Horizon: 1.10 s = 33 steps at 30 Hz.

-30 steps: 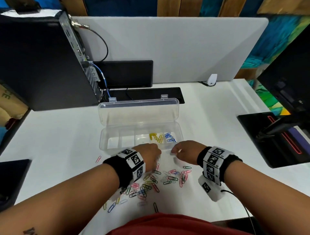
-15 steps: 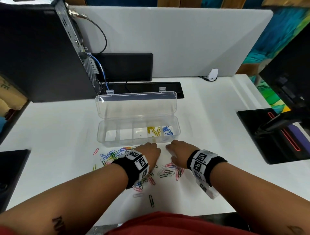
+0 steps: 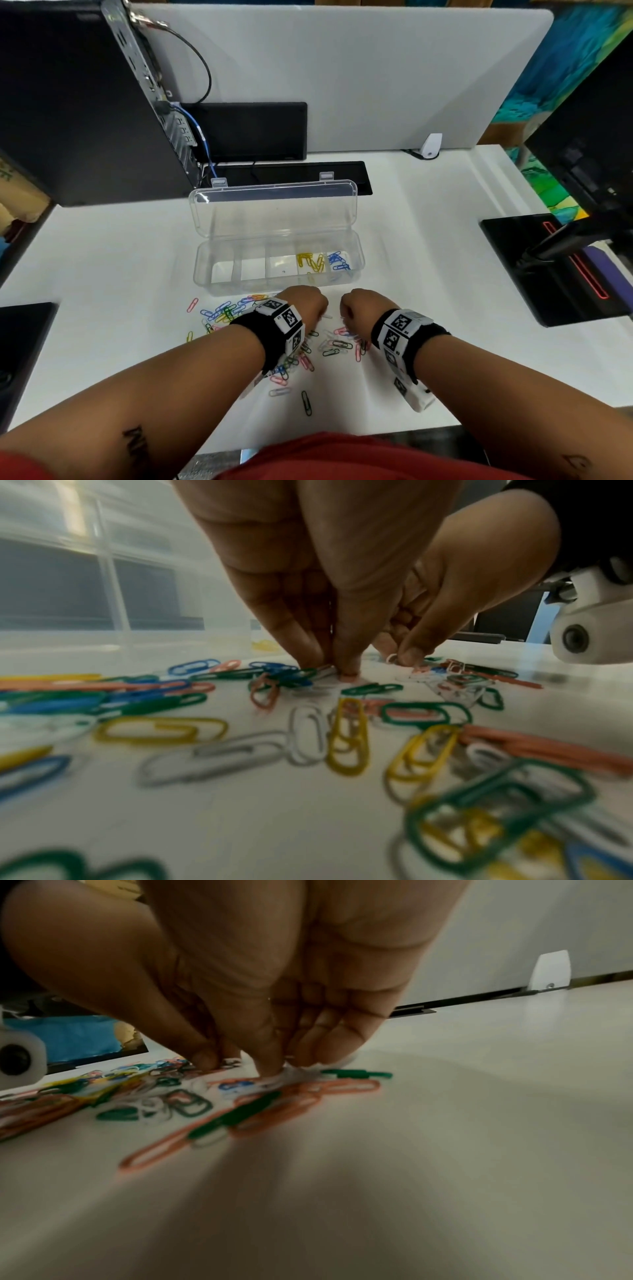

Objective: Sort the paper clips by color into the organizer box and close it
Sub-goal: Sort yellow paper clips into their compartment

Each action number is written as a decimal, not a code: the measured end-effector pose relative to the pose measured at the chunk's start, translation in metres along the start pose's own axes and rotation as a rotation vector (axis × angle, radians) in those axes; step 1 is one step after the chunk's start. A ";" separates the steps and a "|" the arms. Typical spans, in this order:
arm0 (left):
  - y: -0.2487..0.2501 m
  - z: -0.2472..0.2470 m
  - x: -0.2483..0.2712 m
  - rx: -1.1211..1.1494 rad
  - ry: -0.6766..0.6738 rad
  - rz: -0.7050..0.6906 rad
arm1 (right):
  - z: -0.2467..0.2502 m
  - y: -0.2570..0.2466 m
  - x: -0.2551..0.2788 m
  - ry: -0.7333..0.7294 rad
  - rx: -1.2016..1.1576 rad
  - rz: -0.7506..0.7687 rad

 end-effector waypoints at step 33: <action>-0.034 0.016 0.062 1.882 0.136 0.277 | -0.010 -0.026 0.004 -0.076 -0.042 -0.044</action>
Point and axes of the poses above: each hand's wrist, its own x-axis away from the middle knuckle, its own z-axis out of the back of the hand, y = z × x, the point moved 5 cm from there along -x, towards the middle knuckle, and after that the axes turned 5 degrees about -z, right-handed, at the moved point
